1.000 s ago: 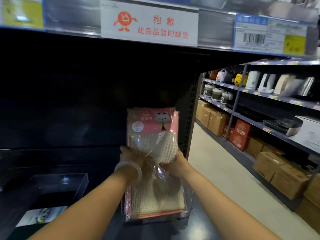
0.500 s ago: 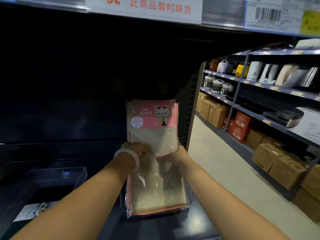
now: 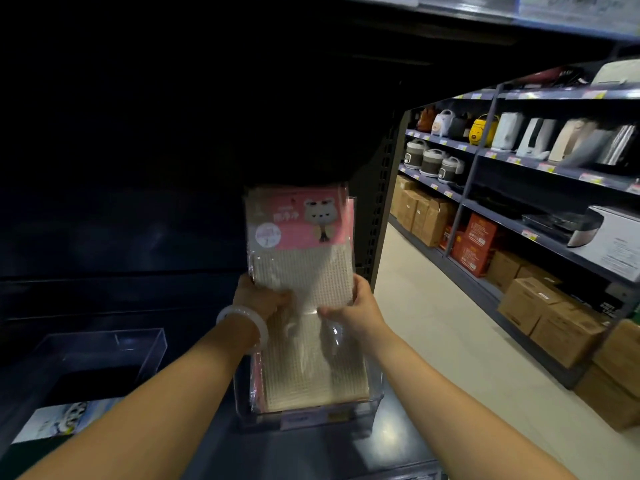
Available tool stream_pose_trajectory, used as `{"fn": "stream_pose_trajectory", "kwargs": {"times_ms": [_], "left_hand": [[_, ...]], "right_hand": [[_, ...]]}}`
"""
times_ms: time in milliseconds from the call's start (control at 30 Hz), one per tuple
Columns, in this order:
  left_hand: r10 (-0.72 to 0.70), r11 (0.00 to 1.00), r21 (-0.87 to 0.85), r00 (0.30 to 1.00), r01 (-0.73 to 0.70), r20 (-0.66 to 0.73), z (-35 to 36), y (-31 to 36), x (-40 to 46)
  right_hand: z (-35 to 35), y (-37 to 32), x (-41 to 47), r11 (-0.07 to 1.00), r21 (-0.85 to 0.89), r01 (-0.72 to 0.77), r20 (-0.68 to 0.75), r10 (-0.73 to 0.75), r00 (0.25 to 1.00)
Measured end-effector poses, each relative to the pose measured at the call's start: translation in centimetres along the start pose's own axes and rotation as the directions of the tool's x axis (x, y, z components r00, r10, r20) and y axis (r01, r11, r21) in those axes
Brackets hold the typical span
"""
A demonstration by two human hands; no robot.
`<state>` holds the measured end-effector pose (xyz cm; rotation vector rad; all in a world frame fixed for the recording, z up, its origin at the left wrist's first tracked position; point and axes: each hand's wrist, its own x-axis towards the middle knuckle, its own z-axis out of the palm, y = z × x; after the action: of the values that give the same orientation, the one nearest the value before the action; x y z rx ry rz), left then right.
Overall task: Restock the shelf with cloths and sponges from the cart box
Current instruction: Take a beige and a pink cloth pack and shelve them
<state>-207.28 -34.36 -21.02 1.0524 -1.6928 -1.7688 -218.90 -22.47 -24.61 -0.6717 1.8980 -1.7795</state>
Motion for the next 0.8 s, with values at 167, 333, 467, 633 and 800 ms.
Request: {"fn": "stream_pose_trajectory", "kwargs": {"times_ms": [167, 333, 467, 633, 800], "left_hand": [[0.002, 1.000, 0.029, 1.000, -0.002, -0.007, 0.2, -0.3, 0.5], [0.124, 0.947, 0.310, 0.988, -0.089, -0.095, 0.7, 0.3, -0.4], [0.238, 0.912, 0.359, 0.969, -0.199, -0.068, 1.0, 1.3, -0.9], [0.217, 0.917, 0.313, 0.968, -0.247, 0.126, -0.3, 2.2, -2.2], [0.241, 0.816, 0.522, 0.967, -0.248, 0.082, -0.8, 2.0, -2.7]], "right_hand": [[0.0, 0.0, -0.2, 0.998, -0.062, 0.015, 0.033, -0.013, 0.999], [0.7, -0.6, -1.2, 0.918, -0.364, 0.158, 0.007, -0.167, 0.986], [0.8, -1.4, -1.3, 0.893, -0.410, 0.183, -0.041, -0.218, 0.975], [0.5, -2.1, -1.1, 0.920, -0.390, 0.032, -0.044, -0.053, 0.998], [1.5, -4.4, -3.2, 0.727, -0.663, 0.181, -0.033, -0.270, 0.962]]}}
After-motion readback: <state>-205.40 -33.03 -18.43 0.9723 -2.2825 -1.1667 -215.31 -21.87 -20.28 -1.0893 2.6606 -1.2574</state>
